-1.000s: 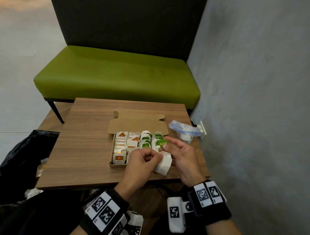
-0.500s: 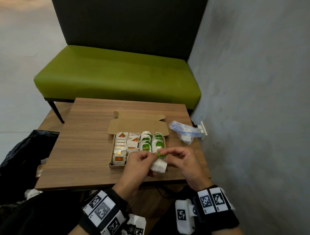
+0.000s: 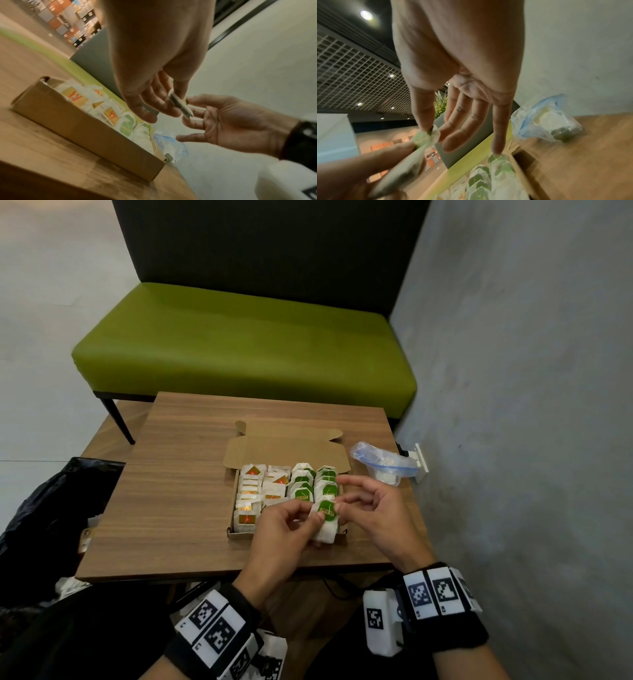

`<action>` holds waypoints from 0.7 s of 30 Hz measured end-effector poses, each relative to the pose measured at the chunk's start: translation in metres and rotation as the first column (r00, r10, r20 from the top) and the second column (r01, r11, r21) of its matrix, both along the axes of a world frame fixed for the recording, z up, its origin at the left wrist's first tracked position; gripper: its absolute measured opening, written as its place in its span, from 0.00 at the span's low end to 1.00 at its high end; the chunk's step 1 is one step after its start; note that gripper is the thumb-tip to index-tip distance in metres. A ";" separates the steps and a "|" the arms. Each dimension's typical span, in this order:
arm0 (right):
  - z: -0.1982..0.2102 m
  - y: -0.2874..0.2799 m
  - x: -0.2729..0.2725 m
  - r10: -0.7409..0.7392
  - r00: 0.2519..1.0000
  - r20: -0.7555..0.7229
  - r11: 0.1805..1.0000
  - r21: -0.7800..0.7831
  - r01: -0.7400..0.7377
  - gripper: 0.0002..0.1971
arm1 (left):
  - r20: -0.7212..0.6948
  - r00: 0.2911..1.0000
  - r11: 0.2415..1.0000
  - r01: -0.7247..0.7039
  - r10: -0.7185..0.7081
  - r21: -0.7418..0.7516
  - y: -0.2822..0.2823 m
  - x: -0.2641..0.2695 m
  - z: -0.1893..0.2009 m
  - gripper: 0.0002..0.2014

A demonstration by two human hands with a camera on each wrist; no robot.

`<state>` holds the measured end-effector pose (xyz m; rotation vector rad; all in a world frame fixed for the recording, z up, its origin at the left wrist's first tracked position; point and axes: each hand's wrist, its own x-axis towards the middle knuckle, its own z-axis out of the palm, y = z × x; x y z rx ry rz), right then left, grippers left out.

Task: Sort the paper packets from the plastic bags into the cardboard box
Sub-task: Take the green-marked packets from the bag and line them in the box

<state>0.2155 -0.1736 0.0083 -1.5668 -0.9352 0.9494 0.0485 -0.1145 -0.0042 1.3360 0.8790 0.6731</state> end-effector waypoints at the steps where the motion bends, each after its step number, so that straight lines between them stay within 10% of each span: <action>1: -0.001 0.003 0.001 0.027 0.999 0.040 0.999 -0.029 -0.026 0.18 | -0.019 1.000 0.999 -0.001 0.002 0.047 0.000 0.000 0.000 0.04; 12: -0.008 0.044 0.000 0.083 0.812 0.578 0.987 -0.163 0.015 0.06 | -0.393 0.917 0.984 0.001 0.070 0.179 0.014 -0.011 -0.034 0.13; 21: -0.031 0.073 -0.008 0.371 0.778 0.507 0.881 -0.458 -0.121 0.05 | -0.443 0.893 0.981 0.146 -0.075 0.127 0.019 -0.019 -0.042 0.09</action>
